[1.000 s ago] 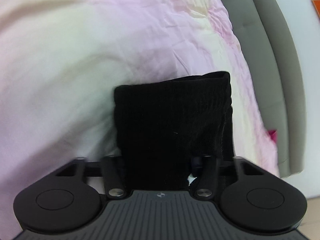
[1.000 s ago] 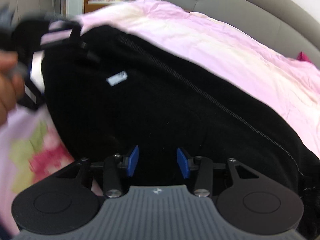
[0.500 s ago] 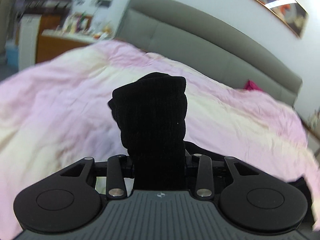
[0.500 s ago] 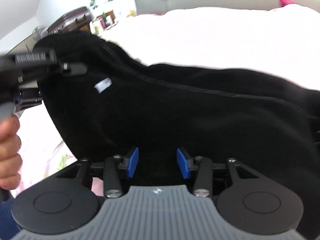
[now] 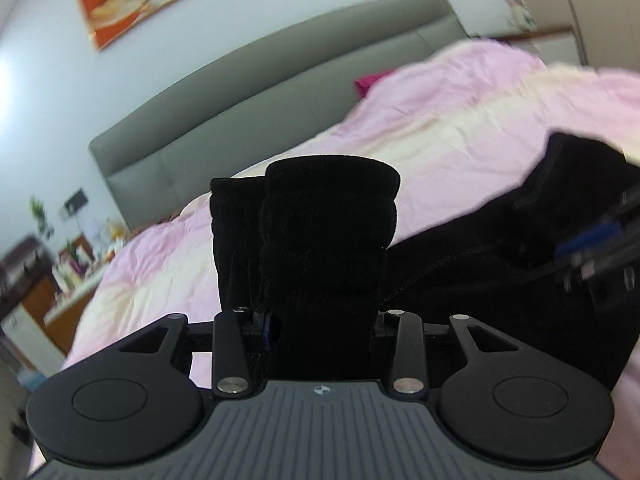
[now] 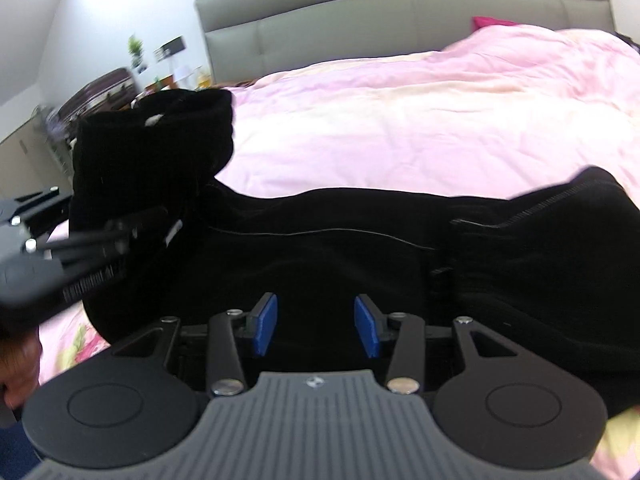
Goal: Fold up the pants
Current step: 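Grasp the folded sweatpants with the left tool while the right tool holds the leg end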
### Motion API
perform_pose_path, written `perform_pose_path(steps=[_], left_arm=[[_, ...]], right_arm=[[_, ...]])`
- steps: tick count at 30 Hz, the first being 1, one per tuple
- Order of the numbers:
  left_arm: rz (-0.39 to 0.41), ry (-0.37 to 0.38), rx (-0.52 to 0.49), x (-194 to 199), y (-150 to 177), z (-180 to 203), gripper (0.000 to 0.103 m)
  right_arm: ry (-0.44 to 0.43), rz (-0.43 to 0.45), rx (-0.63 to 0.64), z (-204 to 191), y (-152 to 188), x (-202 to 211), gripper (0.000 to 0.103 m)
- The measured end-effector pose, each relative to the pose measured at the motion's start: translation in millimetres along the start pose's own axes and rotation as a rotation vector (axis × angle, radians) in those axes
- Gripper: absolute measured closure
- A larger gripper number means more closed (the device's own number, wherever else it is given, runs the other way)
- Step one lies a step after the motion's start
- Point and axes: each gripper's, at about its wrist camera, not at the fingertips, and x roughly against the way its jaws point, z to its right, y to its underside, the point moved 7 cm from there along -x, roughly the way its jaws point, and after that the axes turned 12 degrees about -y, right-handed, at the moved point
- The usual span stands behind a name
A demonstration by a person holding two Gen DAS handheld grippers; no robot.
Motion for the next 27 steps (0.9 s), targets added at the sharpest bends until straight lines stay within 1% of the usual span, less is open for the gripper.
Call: perform_pose_path(steps=[3,5,7,8,9,10,11,12,13,14,15,16,18,19,20,21,24,25,26,27], left_arm=[[-0.017,-0.029,-0.182,-8.9,12.1,38.3,0.056],[-0.04,-0.028,-0.281,-14.5,24.6,63.1,0.048],[-0.071,-0.002,-0.42,-19.9,41.6,95.1,0.041],[-0.067,-0.017,-0.486,-20.2,47.9,107.5,0.041],[-0.045,-0.052,-0.548,-19.0,50.9,117.3,0.041],[-0.028,-0.077,-0.588,-16.6,51.2,122.9,0.041],[-0.027,-0.07,-0.593,-13.0,49.7,123.5,0.041],[-0.036,-0.034,-0.568,-7.5,47.2,120.4,0.041],[-0.052,0.007,-0.536,-1.9,45.4,114.4,0.038],[-0.059,0.055,-0.508,5.4,44.2,107.8,0.032],[-0.064,0.121,-0.474,13.9,44.7,100.0,0.025],[-0.086,0.196,-0.44,20.6,46.7,92.8,0.014],[-0.129,0.316,-0.342,30.9,48.8,73.0,0.018],[-0.14,0.352,-0.281,34.4,48.2,60.3,0.019],[-0.148,0.375,-0.218,36.2,46.6,46.2,0.019],[-0.159,0.388,-0.147,35.5,44.9,29.7,0.019],[-0.209,0.372,0.04,19.6,41.8,-18.3,0.017],[-0.223,0.354,0.106,11.1,41.6,-34.3,0.016],[-0.241,0.333,0.16,3.6,42.7,-46.5,0.016],[-0.267,0.317,0.214,-7.1,44.3,-59.0,0.016]], right_arm=[[0.016,0.016,-0.027,15.3,-4.3,9.8,0.062],[0.023,0.028,-0.042,25.7,-7.5,20.4,0.062],[0.026,0.032,-0.053,31.8,-7.7,24.9,0.062],[0.032,0.032,-0.057,33.2,-6.9,24.0,0.062],[0.041,0.03,-0.06,29.7,-4.5,17.8,0.062],[0.05,0.026,-0.063,32.6,-3.8,18.7,0.062],[0.062,0.024,-0.067,34.7,-3.0,19.9,0.062],[0.072,0.024,-0.069,37.3,-2.9,21.5,0.062],[0.082,0.026,-0.069,39.0,-3.3,23.2,0.062],[0.089,0.031,-0.067,41.0,-3.3,26.0,0.062],[0.092,0.035,-0.068,42.4,-4.1,26.9,0.062],[0.087,0.04,-0.076,44.3,-5.7,27.7,0.061],[0.043,0.048,-0.119,45.6,-8.8,27.2,0.061],[0.006,0.046,-0.146,44.7,-10.7,25.2,0.059],[-0.05,0.039,-0.168,41.4,-14.9,21.7,0.054],[-0.097,0.029,-0.178,36.6,-16.9,17.8,0.053],[-0.229,-0.01,-0.176,17.2,-23.8,-0.3,0.051],[-0.251,-0.02,-0.176,14.7,-25.0,-7.9,0.046],[-0.263,-0.033,-0.181,14.4,-25.5,-18.3,0.037],[-0.262,-0.037,-0.196,17.4,-26.0,-27.3,0.035]])
